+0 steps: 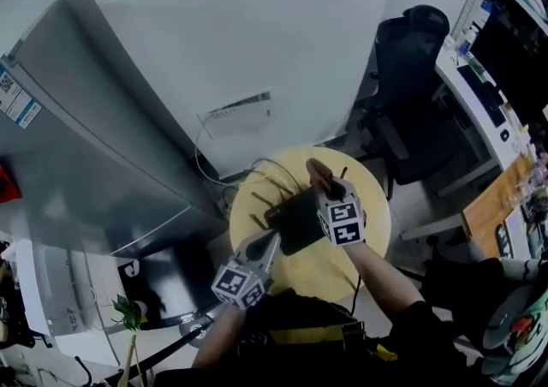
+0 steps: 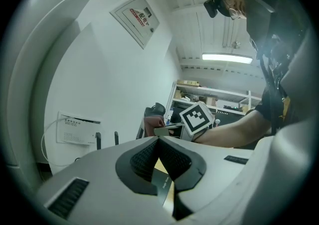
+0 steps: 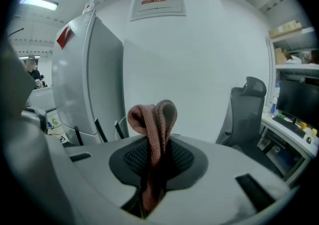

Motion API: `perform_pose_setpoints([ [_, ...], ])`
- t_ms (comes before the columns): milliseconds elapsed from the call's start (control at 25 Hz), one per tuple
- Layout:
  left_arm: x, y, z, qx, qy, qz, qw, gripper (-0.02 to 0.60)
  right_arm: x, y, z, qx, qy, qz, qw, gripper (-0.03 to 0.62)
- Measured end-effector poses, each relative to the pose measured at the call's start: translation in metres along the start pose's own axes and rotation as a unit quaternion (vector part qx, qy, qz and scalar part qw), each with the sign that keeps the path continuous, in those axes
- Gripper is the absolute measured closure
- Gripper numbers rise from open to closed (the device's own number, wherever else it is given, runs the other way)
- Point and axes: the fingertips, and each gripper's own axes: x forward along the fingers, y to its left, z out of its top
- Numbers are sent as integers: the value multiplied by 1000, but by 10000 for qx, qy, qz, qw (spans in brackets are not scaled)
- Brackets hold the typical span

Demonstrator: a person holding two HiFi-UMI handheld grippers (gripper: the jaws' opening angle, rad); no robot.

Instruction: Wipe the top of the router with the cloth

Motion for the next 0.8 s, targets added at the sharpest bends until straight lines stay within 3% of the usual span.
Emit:
perform_pose_setpoints([
  [200,4,-7,-3,-3,75,-119,9999,581,-16,1,-78,-53,702,112,9975,531],
  [440,0,2,-6,-45,151,-113,9998,581,-25,-47,-155,670,1530,-452,9849,531],
  [520,0,4,-7,-62,149,-106,9998,581,-22,-61,-167,1289,1707,-549,9753,531],
  [640,2,4,-6,-74,131,-88,9998,581,-13,-75,-169,2566,1687,-495,9504,531],
  [800,0,7,-10,15,145,-76,9999,581,5,-79,-167,3483,1692,-456,9209,531],
])
